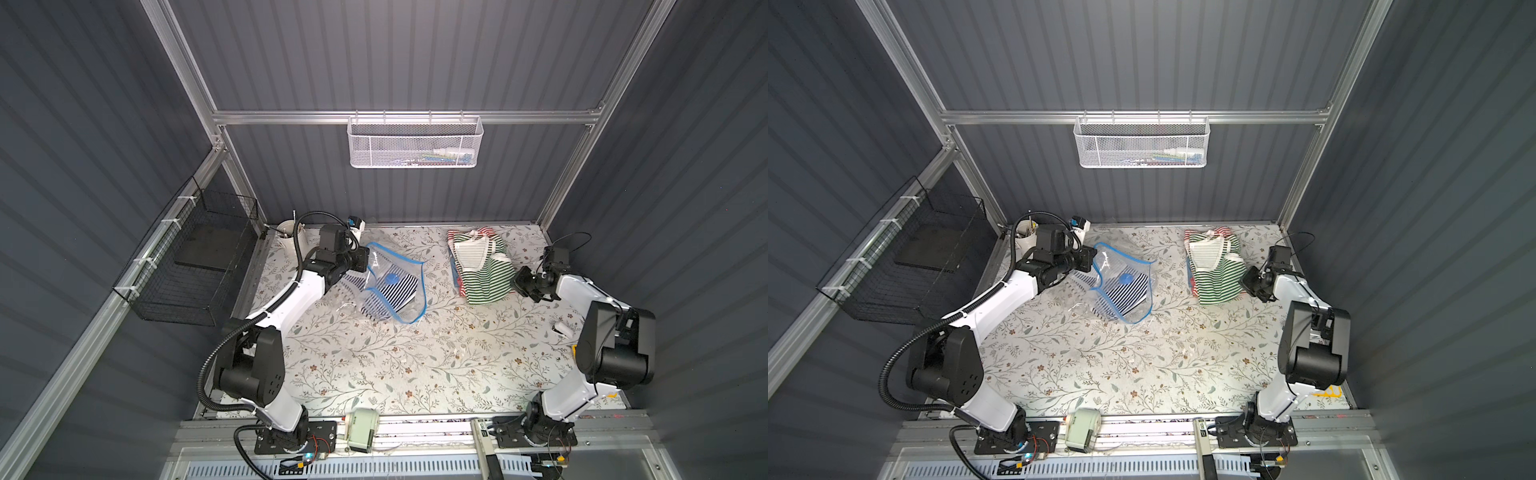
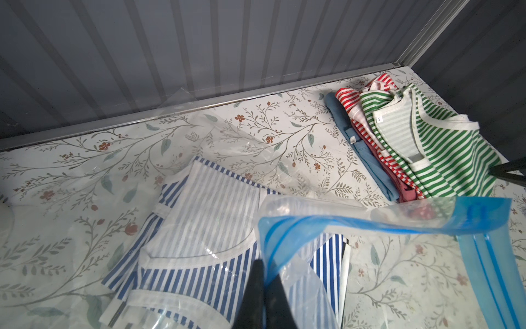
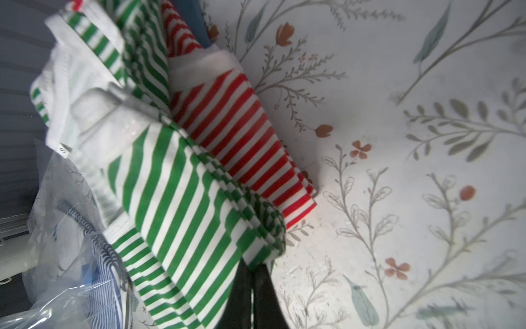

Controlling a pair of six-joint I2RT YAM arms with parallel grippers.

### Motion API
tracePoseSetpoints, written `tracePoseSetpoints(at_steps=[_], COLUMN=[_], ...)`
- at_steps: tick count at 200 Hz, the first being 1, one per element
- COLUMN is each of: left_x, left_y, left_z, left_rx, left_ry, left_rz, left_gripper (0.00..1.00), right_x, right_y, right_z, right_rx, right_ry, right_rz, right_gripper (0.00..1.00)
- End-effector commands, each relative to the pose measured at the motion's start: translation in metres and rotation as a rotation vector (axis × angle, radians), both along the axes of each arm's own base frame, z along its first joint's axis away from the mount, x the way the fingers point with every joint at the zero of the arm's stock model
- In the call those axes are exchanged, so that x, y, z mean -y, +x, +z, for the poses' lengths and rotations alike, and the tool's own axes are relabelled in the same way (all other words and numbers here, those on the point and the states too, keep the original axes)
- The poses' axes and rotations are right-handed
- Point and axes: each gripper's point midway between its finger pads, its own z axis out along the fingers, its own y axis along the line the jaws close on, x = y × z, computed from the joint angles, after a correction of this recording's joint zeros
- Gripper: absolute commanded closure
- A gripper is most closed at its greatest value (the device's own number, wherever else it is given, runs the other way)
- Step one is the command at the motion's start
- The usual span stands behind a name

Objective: Take the tank top out of the vacuum bag
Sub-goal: Adjust the tank top at the center of the board.

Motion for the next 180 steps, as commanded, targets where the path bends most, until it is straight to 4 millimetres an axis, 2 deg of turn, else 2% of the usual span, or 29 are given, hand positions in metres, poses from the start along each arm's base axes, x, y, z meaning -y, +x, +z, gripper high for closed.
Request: tracePoseSetpoints(at_steps=[1,26,35,54,67,75,93,118,150,180], left_x=[0.002,0.002,0.002,0.002,0.002,0.002,0.003,0.003,0.001,0.002], left_y=[0.002,0.002,0.001,0.001,0.0,0.0,0.0,0.0,0.0,-0.001], left_z=[0.009,0.011,0.012,0.014,0.016,0.016,0.017,0.017,0.017,0.02], left_rx=[-0.002,0.001,0.003,0.009,0.013,0.013,0.011,0.011,0.014,0.02], left_ry=[-0.023,-0.025,-0.026,-0.028,-0.03,-0.031,-0.036,-0.036,-0.03,-0.033], left_rz=[-0.004,-0.006,-0.006,-0.007,-0.008,-0.01,-0.012,-0.012,-0.007,-0.009], left_gripper=[1.0,1.0,1.0,1.0,1.0,1.0,1.0,1.0,1.0,1.0], right_x=[0.007,0.021,0.022,0.012,0.006,0.001,-0.027,-0.068,-0.096,-0.118], right_y=[-0.01,-0.027,-0.032,-0.035,-0.037,-0.037,-0.024,0.007,0.033,0.044], right_z=[0.017,0.011,0.008,0.011,0.018,0.025,0.041,0.06,0.059,0.059], right_rx=[-0.062,-0.153,-0.16,-0.133,-0.119,-0.103,-0.006,0.097,0.072,0.09], right_ry=[-0.063,-0.133,-0.138,-0.11,-0.135,-0.152,-0.131,-0.102,-0.126,-0.186], right_rz=[-0.01,-0.064,-0.076,-0.07,-0.063,-0.052,0.029,0.149,0.217,0.261], right_gripper=[1.0,1.0,0.77,0.73,0.58,0.54,0.49,0.45,0.44,0.43])
